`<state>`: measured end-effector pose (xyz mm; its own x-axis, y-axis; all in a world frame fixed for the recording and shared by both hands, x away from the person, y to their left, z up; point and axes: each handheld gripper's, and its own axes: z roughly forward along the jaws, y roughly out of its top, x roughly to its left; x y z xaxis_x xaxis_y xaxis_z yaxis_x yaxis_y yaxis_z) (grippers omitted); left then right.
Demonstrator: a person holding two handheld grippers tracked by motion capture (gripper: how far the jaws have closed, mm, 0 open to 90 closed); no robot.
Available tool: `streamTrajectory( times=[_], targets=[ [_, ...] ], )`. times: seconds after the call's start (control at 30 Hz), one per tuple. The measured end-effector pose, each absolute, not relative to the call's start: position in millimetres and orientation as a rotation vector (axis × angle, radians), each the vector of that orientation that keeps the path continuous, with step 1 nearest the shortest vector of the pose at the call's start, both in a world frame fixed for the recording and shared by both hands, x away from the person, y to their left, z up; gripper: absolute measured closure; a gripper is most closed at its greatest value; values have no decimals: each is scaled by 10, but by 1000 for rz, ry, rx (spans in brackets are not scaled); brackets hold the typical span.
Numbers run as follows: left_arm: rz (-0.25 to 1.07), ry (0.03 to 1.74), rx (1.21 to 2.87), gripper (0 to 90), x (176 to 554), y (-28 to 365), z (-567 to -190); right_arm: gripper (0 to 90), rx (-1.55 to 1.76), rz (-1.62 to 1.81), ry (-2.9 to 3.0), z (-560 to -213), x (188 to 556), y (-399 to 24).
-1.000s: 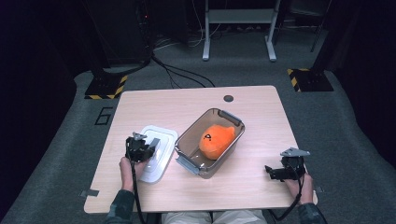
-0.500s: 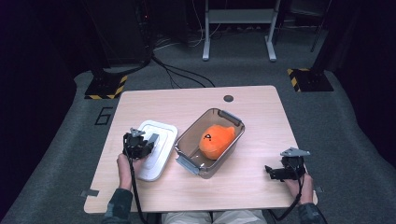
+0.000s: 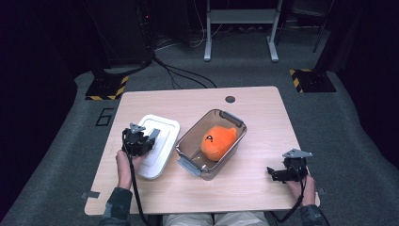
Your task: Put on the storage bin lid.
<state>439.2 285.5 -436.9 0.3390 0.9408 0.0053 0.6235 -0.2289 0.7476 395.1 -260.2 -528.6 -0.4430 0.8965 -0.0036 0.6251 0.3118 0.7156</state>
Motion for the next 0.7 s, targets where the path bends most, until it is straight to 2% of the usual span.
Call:
streamTrajectory(
  times=[0.7],
  targets=[
    [624, 1339, 1956, 662, 4411, 2782, -3986, 1, 1358, 916, 2180, -5285, 3953, -2603]
  ],
)
